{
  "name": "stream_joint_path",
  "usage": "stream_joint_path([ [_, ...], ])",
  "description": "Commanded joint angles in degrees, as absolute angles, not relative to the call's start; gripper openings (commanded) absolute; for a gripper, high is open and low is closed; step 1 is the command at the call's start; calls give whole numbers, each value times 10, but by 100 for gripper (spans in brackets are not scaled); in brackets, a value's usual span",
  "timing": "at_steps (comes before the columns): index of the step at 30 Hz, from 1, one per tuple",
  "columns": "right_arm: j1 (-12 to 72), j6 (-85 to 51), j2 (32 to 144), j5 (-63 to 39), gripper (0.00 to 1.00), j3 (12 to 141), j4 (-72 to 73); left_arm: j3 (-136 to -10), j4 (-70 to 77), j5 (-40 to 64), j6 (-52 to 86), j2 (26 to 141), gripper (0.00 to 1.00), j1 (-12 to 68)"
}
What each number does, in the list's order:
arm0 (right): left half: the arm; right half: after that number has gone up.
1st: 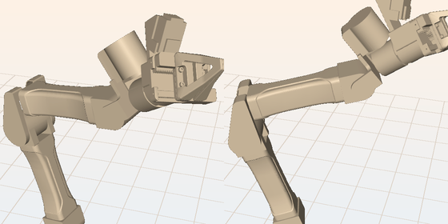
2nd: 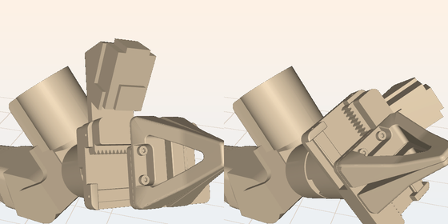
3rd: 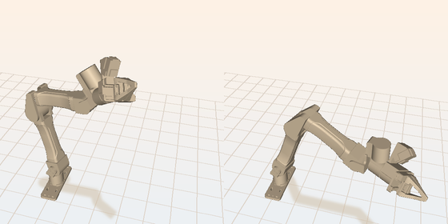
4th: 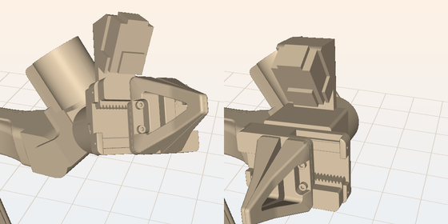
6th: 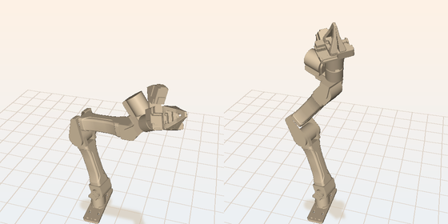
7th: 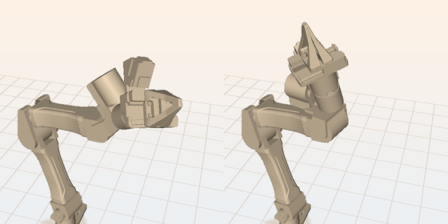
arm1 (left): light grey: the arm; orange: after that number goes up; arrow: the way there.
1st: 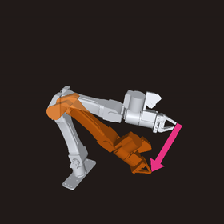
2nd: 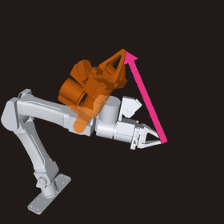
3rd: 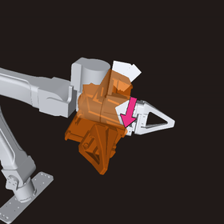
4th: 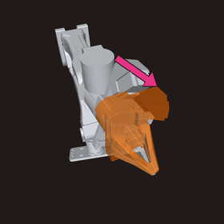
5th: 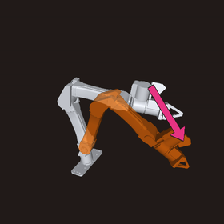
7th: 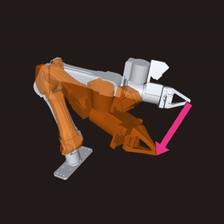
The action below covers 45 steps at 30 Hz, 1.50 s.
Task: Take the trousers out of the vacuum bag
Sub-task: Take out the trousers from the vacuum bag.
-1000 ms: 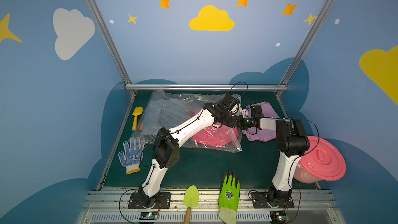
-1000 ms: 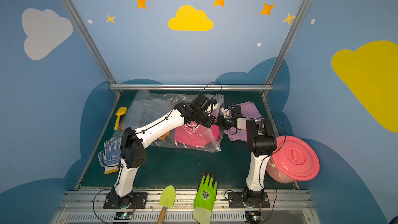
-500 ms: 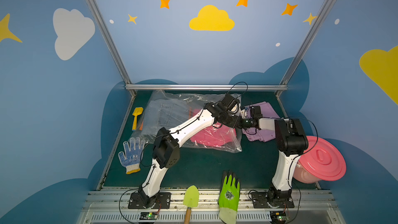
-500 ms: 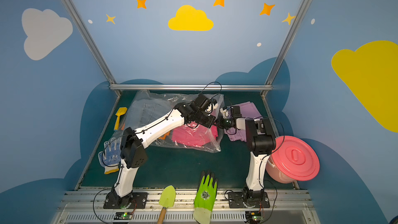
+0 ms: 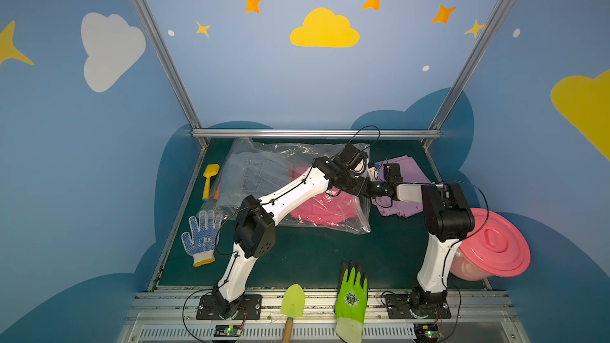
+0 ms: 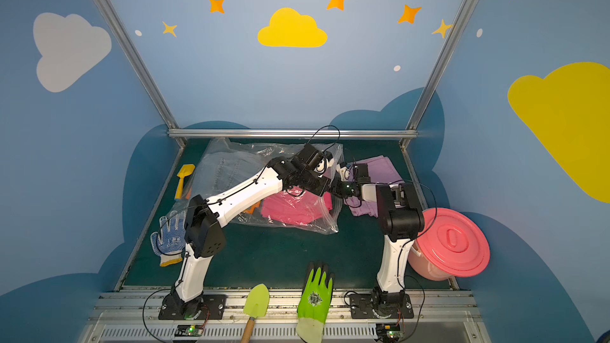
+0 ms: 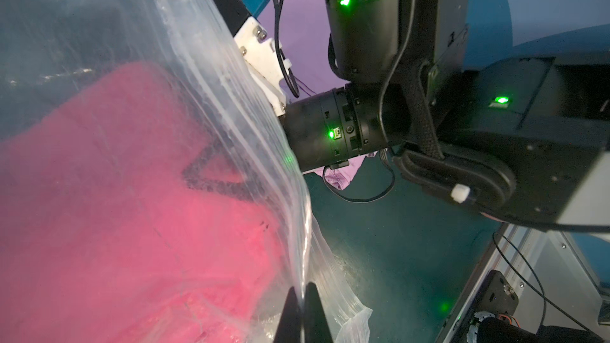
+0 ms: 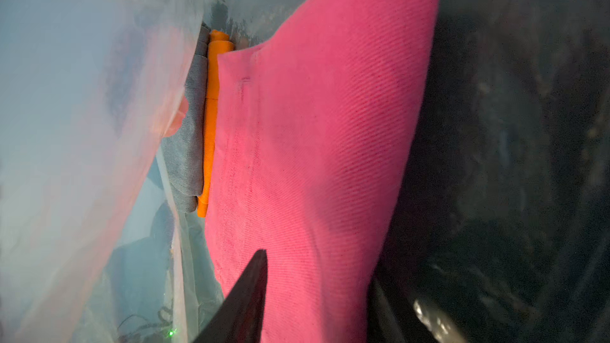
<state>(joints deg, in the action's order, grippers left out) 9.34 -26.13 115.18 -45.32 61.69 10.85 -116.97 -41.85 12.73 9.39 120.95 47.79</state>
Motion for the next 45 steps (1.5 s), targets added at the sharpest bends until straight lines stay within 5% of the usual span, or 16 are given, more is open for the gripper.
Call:
stream_joint_path([
  [1, 102, -261, 1167, -461, 45, 623, 129, -1166, -424, 126, 87, 1184, 5, 481],
  [15, 131, -264, 1213, -462, 40, 655, 128, -1166, -423, 125, 87, 1181, 5, 483],
  [23, 131, -278, 1199, -456, 0, 652, 134, -1161, -421, 109, 88, 1178, 5, 484],
  [32, 123, -280, 1031, -471, 0, 585, 136, -1152, -419, 101, 87, 1173, 5, 483],
  [33, 126, -278, 1026, -458, 4, 583, 128, -1152, -420, 101, 87, 1172, 5, 483],
  [35, 131, -262, 1048, -435, 48, 582, 126, -1150, -419, 101, 86, 1172, 5, 483],
  [36, 130, -258, 1073, -428, 60, 589, 121, -1149, -418, 102, 86, 1170, 5, 483],
  [45, 139, -296, 1177, -460, 63, 602, 197, -1142, -414, 98, 86, 1164, 5, 484],
])
